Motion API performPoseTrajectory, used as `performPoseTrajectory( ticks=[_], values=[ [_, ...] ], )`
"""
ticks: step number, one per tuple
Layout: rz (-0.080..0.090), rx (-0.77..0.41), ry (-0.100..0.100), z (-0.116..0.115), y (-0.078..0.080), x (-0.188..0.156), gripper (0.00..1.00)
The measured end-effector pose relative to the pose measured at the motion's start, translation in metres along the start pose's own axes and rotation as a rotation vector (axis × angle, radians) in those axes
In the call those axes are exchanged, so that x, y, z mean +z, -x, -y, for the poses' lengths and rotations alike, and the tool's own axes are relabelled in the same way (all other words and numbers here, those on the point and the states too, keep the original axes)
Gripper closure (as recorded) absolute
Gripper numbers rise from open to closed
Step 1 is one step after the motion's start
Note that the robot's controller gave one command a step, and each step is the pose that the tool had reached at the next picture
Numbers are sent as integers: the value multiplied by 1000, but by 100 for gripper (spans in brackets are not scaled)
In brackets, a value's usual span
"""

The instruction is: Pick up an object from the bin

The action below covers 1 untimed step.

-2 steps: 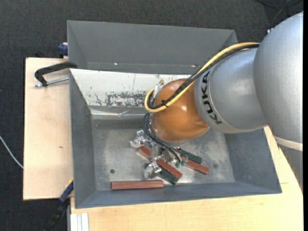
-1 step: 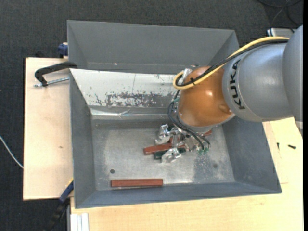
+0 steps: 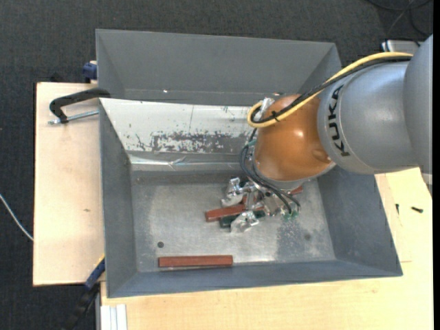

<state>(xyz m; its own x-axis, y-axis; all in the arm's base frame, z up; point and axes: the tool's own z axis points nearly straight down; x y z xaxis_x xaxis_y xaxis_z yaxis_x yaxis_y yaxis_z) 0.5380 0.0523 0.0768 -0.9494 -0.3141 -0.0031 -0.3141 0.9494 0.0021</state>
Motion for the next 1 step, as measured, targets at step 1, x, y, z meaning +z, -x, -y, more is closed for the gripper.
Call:
performPoseTrajectory(
  ticks=[1],
  values=[
    [2, 16, -2, 19, -3, -124, 100]
  ],
)
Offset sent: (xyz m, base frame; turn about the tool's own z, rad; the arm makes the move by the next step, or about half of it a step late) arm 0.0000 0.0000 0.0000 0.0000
